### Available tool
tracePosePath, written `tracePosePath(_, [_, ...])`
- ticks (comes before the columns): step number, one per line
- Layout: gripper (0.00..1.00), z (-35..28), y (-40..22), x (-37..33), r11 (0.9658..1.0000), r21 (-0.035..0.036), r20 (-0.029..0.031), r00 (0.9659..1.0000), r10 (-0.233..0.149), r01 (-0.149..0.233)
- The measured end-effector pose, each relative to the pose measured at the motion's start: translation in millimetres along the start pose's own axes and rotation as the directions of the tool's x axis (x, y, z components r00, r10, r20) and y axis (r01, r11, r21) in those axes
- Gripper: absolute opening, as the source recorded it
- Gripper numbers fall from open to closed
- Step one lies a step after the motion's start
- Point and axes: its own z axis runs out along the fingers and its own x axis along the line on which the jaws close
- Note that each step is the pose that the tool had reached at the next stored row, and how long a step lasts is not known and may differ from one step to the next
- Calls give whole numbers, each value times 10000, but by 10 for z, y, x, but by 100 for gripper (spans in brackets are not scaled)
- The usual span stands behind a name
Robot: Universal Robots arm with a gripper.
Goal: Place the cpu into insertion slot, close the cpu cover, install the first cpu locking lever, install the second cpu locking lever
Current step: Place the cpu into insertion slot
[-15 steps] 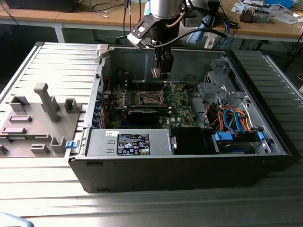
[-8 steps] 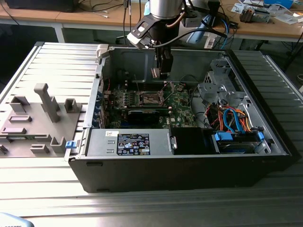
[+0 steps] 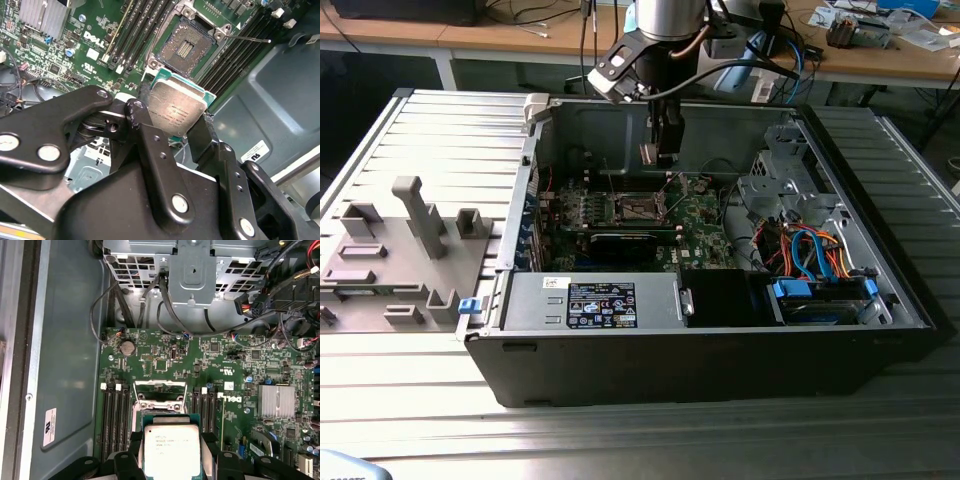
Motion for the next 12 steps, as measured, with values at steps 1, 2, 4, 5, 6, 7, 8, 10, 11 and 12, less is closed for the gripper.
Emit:
tracePosePath(1, [55,0,0,0,10000,-1,1,10000,28,-28])
tracePosePath(2, [55,1,0,0,10000,-1,3,10000,47,-47])
tracePosePath(4, [55,2,0,0,9999,-2,7,9999,116,-116])
tracePosePath(5, [55,2,0,0,9999,-3,9,9999,138,-138])
tracePosePath(6, [55,2,0,0,9999,-3,10,9999,157,-157])
tracePosePath(7, [55,2,0,0,9998,-4,13,9998,196,-196])
tracePosePath(8, [55,3,0,0,9997,-5,15,9997,225,-225])
tracePosePath(10, [55,3,0,0,9996,-6,20,9996,293,-293])
tracePosePath(11, [55,4,0,0,9995,-7,20,9995,311,-311])
tracePosePath(12, [55,4,0,0,9995,-7,22,9995,328,-328])
